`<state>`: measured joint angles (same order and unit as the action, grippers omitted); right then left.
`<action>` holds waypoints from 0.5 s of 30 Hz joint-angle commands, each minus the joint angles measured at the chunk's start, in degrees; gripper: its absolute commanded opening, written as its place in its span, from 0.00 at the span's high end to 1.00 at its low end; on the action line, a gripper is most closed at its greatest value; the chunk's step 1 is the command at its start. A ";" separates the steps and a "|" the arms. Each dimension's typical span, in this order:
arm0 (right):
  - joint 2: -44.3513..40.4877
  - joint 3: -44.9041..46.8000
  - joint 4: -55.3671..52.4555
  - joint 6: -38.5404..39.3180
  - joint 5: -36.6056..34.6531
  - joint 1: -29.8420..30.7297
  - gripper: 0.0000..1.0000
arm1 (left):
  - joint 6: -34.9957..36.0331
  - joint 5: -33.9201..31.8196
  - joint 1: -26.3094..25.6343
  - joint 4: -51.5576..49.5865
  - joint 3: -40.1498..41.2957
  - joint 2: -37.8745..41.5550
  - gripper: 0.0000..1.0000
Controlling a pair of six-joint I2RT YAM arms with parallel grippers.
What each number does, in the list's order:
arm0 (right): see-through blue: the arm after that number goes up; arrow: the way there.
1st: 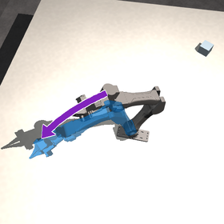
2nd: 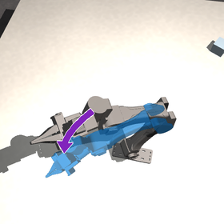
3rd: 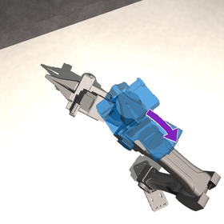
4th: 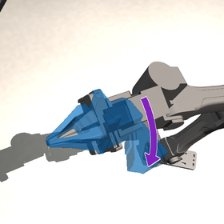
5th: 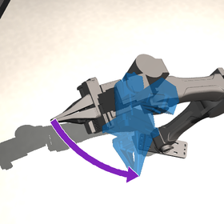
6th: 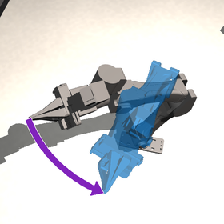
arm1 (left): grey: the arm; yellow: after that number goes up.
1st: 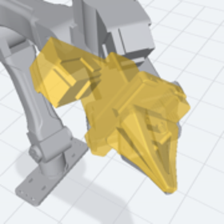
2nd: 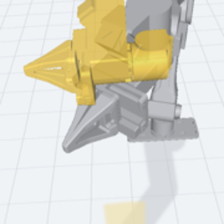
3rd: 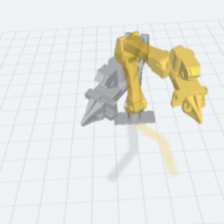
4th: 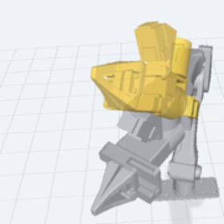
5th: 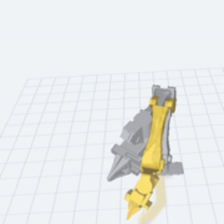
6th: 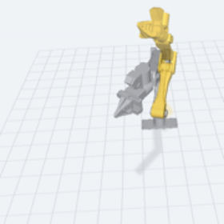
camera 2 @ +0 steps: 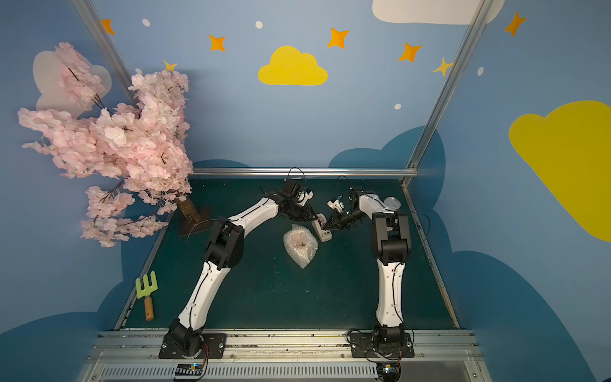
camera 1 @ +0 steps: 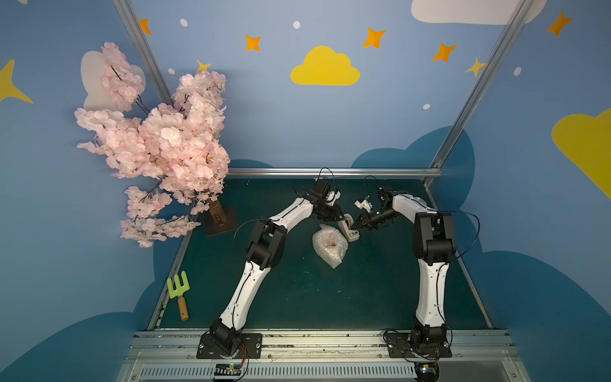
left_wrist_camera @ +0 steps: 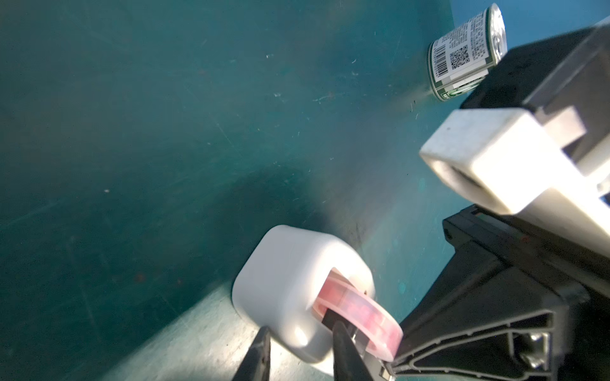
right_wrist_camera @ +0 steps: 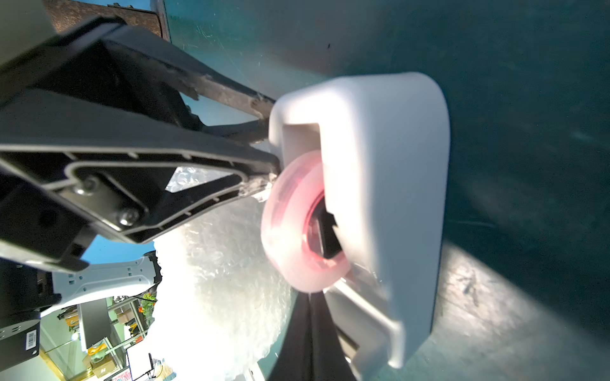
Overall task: Wrap mugs in bubble wrap
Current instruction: Tear off the tape using the Tape Cutter.
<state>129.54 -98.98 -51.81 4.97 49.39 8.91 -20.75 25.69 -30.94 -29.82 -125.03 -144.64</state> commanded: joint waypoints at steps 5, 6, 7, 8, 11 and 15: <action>-2.40 0.63 -3.38 0.90 3.09 0.05 1.00 | 1.68 -3.15 -0.48 -3.80 1.41 -0.82 0.69; -2.55 0.76 -3.45 0.76 2.96 -0.01 1.00 | 1.69 -3.25 -0.53 -3.87 1.46 -0.82 0.69; -2.74 0.88 -3.47 0.74 2.91 -0.12 1.00 | 1.68 -3.37 -0.53 -3.87 1.42 -0.82 0.69; -2.92 0.98 -3.52 0.67 2.88 -0.14 1.00 | 1.72 -3.45 -0.53 -3.93 1.46 -0.81 0.69; -3.30 1.48 -3.49 0.62 2.74 -0.12 1.00 | 1.81 -3.63 -0.61 -4.16 1.46 -0.82 0.69; -3.89 2.30 -2.70 -0.01 3.17 -0.20 1.00 | 1.95 -4.08 -0.88 -4.27 1.50 -0.93 0.69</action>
<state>128.75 -97.58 -52.07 4.91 50.30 8.71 -20.56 25.28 -31.03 -29.89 -125.03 -144.62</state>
